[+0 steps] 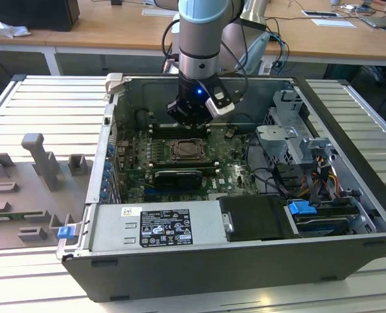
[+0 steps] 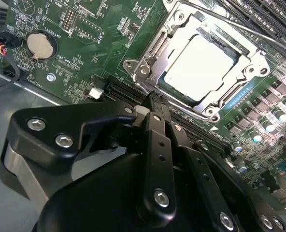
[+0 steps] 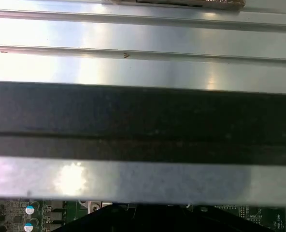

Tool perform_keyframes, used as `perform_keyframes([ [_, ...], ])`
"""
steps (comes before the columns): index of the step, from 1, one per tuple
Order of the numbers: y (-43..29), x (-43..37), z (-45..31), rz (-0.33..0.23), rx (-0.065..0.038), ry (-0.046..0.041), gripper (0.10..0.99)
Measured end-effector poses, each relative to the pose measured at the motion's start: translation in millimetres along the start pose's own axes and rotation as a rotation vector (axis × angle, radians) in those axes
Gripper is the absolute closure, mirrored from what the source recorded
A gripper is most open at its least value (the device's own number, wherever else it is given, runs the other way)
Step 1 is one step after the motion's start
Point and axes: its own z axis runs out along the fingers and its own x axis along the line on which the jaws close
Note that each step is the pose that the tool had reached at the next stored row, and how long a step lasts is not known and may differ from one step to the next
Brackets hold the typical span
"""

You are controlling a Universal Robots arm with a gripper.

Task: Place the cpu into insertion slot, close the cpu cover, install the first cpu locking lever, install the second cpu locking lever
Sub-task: 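Install the first cpu locking lever, then install the second cpu locking lever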

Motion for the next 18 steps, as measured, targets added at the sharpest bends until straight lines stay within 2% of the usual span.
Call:
perform_keyframes([
  [14,-6.6,0.2,-0.9,0.000,0.000,0.0002,0.980],
  [18,-6.0,0.0,-8.5,0.000,0.000,0.0000,0.980],
])
